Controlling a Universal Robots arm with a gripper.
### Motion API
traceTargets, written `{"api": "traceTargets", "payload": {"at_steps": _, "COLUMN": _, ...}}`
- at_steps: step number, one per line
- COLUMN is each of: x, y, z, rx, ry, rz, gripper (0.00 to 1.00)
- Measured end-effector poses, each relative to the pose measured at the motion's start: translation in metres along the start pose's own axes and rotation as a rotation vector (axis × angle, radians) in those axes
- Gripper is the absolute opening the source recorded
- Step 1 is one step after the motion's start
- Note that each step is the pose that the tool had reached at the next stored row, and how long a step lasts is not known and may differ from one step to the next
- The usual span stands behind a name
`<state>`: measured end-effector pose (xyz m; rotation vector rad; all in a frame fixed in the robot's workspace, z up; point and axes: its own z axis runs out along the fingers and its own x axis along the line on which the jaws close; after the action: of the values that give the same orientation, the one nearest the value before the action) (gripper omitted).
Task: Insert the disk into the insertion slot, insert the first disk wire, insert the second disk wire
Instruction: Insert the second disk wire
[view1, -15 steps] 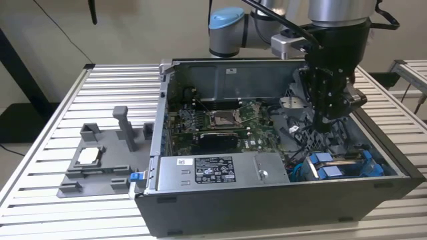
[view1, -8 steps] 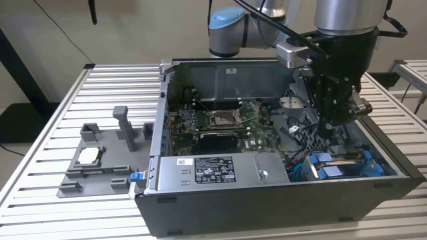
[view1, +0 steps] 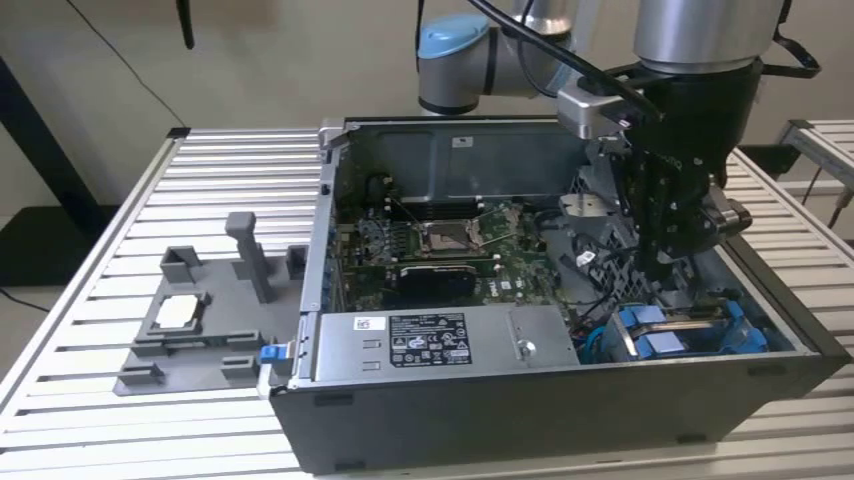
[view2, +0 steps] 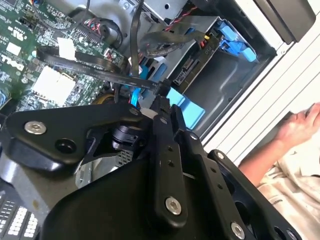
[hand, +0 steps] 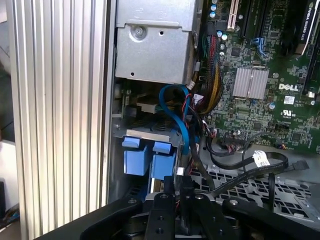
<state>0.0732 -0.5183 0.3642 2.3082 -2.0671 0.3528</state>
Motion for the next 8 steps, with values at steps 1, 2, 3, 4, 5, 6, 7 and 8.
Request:
{"api": "traceTargets", "payload": {"at_steps": 1, "x": -0.0002, "y": 0.0, "z": 0.0005, "rx": 0.0004, "ry": -0.0005, "rz": -0.001, "gripper": 0.16}}
{"api": "traceTargets", "payload": {"at_steps": 2, "x": -0.0004, "y": 0.0001, "z": 0.0012, "rx": 0.0012, "ry": -0.002, "rz": -0.003, "gripper": 0.23}}
{"api": "traceTargets", "payload": {"at_steps": 3, "x": -0.0007, "y": 0.0002, "z": 0.0017, "rx": 0.0019, "ry": -0.0043, "rz": -0.004, "gripper": 0.23}}
{"api": "traceTargets", "payload": {"at_steps": 4, "x": -0.0009, "y": 0.0002, "z": 0.0023, "rx": 0.003, "ry": -0.0083, "rz": -0.005, "gripper": 0.23}}
{"api": "traceTargets", "payload": {"at_steps": 5, "x": -0.0011, "y": 0.0003, "z": 0.003, "rx": 0.0047, "ry": -0.0135, "rz": -0.006, "gripper": 0.23}}
{"api": "traceTargets", "payload": {"at_steps": 6, "x": -0.0013, "y": 0.0004, "z": 0.0036, "rx": 0.0065, "ry": -0.0206, "rz": -0.007, "gripper": 0.23}}
{"api": "traceTargets", "payload": {"at_steps": 7, "x": -0.0014, "y": 0.0005, "z": 0.0037, "rx": 0.0086, "ry": -0.0339, "rz": -0.008, "gripper": 0.23}}
{"api": "traceTargets", "payload": {"at_steps": 8, "x": -0.0013, "y": 0.0005, "z": 0.0037, "rx": 0.011, "ry": -0.052, "rz": -0.01, "gripper": 0.23}}
